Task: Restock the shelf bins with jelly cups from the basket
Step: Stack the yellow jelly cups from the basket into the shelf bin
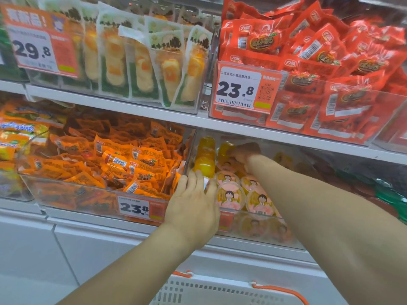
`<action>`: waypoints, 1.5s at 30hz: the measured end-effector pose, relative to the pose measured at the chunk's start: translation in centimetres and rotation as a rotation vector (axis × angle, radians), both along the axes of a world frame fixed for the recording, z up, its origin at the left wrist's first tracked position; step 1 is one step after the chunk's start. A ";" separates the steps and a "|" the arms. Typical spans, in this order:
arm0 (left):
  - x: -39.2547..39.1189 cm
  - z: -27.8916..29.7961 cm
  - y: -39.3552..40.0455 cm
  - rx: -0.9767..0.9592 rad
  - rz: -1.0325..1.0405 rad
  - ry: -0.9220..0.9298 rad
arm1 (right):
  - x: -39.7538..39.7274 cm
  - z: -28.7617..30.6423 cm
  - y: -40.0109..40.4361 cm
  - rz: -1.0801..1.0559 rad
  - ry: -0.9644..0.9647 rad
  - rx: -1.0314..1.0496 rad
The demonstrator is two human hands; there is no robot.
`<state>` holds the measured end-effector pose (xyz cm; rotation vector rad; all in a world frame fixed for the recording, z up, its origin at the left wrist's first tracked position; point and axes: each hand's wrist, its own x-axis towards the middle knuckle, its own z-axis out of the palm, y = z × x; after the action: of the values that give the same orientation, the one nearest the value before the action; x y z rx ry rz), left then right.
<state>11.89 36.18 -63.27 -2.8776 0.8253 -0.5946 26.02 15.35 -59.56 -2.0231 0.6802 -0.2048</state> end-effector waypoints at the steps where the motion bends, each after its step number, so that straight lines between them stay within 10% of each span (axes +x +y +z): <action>1: 0.1 -0.1 0.0 -0.008 -0.005 -0.008 | 0.1 0.0 0.3 -0.007 -0.005 -0.058; 14: 0.8 0.2 0.8 -0.203 -0.118 -0.032 | -3.2 3.2 1.1 0.125 0.041 -0.523; 25: 1.5 0.6 1.4 -0.160 -0.215 0.078 | -12.2 4.4 1.5 0.199 -0.198 -0.484; 32: -1.7 0.7 2.3 -0.688 -0.397 -0.064 | -19.1 2.2 4.0 0.338 -0.506 -0.523; 38: -6.5 -7.2 2.6 -0.494 -0.358 0.400 | -26.0 -6.7 6.7 0.477 -0.771 -0.373; 45: -10.7 -22.4 1.9 -0.086 0.177 1.061 | -30.8 -24.8 6.8 0.563 -0.136 -0.217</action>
<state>1.18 38.11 -85.65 -3.1726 0.5687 1.0274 -4.76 22.20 -84.33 -2.2972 -0.0134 -0.0822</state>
